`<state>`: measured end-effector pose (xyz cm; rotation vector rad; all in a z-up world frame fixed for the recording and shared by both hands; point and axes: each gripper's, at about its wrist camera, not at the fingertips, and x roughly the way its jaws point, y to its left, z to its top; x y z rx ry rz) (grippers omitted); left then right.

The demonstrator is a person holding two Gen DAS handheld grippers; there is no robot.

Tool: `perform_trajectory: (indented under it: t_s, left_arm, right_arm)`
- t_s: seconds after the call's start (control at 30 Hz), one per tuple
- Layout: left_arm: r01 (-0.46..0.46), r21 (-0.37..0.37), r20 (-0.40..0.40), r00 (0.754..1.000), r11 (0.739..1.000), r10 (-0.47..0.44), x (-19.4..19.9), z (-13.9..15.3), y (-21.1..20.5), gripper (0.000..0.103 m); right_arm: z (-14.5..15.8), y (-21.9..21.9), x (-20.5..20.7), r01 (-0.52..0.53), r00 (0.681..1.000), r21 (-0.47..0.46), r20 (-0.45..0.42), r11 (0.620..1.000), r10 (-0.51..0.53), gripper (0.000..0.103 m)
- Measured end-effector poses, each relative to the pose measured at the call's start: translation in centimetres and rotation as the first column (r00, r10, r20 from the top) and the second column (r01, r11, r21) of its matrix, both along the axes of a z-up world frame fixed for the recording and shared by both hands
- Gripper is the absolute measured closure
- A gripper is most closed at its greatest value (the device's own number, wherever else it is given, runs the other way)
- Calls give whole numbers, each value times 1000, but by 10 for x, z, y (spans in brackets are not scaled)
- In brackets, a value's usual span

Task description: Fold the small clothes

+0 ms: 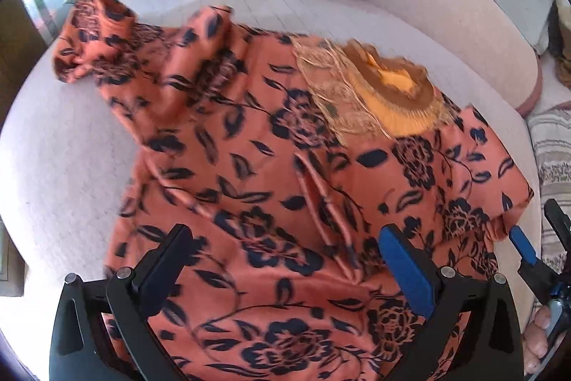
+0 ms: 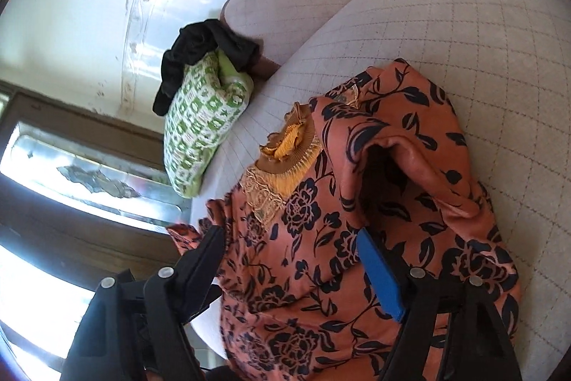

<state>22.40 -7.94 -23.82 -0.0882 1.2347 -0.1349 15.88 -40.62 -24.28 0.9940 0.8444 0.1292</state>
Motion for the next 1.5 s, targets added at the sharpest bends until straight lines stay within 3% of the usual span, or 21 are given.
perform_trajectory:
  t_s: [0.1,0.17,0.27,0.37,0.43,0.47,0.6,0.67,0.7,0.73,0.83,0.87,0.93,1.03,1.13,1.2,1.37,1.47,1.5]
  left_arm:
    - [46,-13,-38,998,999,-47,8,-14,-17,2]
    - [29,-36,-91,995,999,-32,16,-27,-19,10]
    - [12,-58,-136,991,998,-20,22,-41,-19,33]
    - [49,-40,-115,992,998,-53,20,-43,-26,42]
    - [54,-78,-104,993,995,-62,20,-42,-29,78]
    - [53,-126,-116,991,991,-68,21,-42,-29,82]
    - [36,-131,-128,990,991,-53,28,-40,-29,79]
    - [28,-135,-148,988,990,-48,31,-45,-28,70]
    - [23,-140,-164,985,990,-46,32,-48,-28,54]
    - [23,-155,-176,983,988,-50,33,-50,-25,47]
    - [45,-147,-153,986,988,-68,28,-47,-26,46]
    - [56,-146,-147,986,988,-78,29,-46,-28,47]
    - [52,-148,-141,987,988,-73,30,-46,-30,87]
    - [31,-159,-123,991,987,-51,38,-47,-32,98]
    - [60,-158,-65,995,986,-71,42,-34,-30,98]
    - [95,-103,-1,995,990,-96,50,-16,-33,98]
    - [139,133,115,981,981,-154,77,23,-31,98]
    - [123,326,165,969,937,-184,98,32,-26,99]
    - [122,360,159,969,925,-190,105,30,-24,99]
  right_arm:
    - [-1,4,0,-2,1000,-34,-7,999,2,25]
    - [-2,4,0,-1,1000,-43,-13,999,1,25]
    - [-3,2,1,3,1000,-48,-16,999,-4,25]
    - [-5,1,2,8,1000,-44,-20,999,-9,25]
    - [-5,2,3,6,1000,-46,-21,999,-7,25]
    - [-5,3,4,4,1000,-51,-23,999,-5,25]
    - [-7,6,5,-1,1000,-64,-30,998,-1,25]
    - [-8,6,6,-1,999,-63,-33,998,-1,25]
    - [-9,6,6,-1,999,-61,-35,998,-2,25]
    - [-9,6,7,0,999,-60,-37,998,-3,25]
    - [-10,6,8,-2,999,-65,-40,998,-1,25]
    - [-10,6,8,-2,999,-67,-40,998,-1,25]
    - [-9,6,8,4,999,-68,-39,998,-6,25]
    - [-8,3,6,22,999,-69,-31,997,-24,29]
    - [-7,-3,3,48,999,-65,-23,997,-50,31]
    - [-6,-9,1,68,997,-69,-16,995,-70,32]
    - [1,-28,-5,157,988,-57,20,986,-156,32]
    - [4,-38,-8,204,978,-45,41,978,-202,32]
    - [4,-40,-7,212,977,-41,44,976,-210,32]
